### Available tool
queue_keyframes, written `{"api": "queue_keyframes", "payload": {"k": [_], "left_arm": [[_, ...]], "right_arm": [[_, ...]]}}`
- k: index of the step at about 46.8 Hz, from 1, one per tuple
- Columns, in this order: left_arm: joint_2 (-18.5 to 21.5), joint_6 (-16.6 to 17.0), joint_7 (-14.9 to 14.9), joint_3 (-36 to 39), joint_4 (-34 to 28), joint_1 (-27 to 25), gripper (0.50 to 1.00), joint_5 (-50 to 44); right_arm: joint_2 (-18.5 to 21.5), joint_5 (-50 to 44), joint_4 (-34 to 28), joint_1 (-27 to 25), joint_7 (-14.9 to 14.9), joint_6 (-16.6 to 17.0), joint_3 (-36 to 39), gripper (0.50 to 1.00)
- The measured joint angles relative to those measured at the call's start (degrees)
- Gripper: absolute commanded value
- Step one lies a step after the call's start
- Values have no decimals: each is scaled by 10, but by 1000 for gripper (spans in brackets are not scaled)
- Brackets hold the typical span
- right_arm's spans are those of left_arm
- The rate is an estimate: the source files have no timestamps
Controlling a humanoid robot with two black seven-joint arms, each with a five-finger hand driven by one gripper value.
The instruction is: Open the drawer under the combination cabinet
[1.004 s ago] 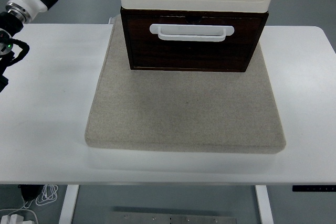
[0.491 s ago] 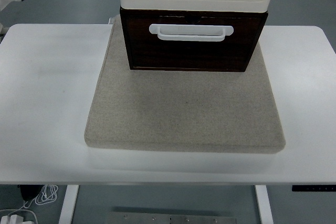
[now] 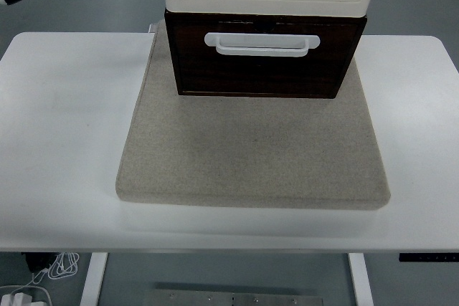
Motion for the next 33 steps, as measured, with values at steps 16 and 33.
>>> {"api": "queue_keyframes", "payload": {"k": [16, 33], "left_arm": [[18, -37, 6, 0, -55, -21, 1000, 90], [-1, -39, 48, 1, -77, -97, 1000, 168]], "right_arm": [[0, 0, 0, 0, 0, 0, 0, 928], [0, 0, 0, 0, 0, 0, 0, 928]]}}
